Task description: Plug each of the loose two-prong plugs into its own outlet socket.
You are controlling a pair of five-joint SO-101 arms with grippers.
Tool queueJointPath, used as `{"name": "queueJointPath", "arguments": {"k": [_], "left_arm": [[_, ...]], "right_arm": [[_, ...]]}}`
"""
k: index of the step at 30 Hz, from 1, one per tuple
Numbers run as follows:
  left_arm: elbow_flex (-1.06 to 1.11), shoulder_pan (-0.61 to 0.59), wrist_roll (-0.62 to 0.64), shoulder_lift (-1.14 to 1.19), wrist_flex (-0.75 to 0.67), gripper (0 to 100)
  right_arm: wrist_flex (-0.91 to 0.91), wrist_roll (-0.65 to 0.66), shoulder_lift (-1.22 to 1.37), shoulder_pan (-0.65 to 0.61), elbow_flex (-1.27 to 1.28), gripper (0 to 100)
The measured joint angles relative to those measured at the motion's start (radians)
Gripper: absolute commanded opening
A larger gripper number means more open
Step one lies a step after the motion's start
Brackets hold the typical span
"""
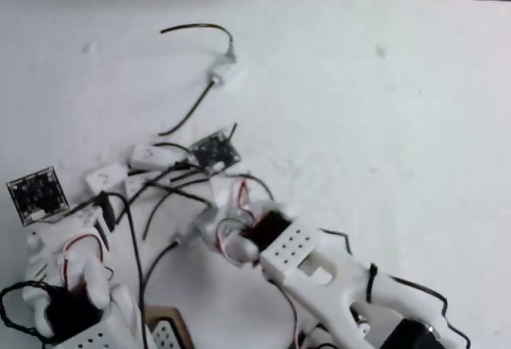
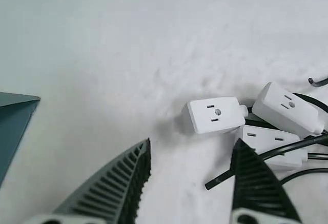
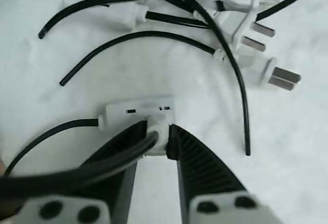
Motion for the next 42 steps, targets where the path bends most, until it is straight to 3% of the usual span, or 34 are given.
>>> {"name": "queueJointPath", "arguments": {"k": [12, 26, 42], "left_arm": [[0.000, 0.000, 0.000, 0.000, 0.000, 26], [0.000, 0.000, 0.000, 0.000, 0.000, 26], [0.000, 0.000, 0.000, 0.000, 0.000, 26]], "right_arm": [[-0.011, -0.002, 0.011, -0.003, -0.032, 1.7], [-0.066, 0.097, 0.011, 0.054, -0.005, 1.6], [-0.080, 0.106, 0.012, 0.017, 0.017, 1.6]]}}
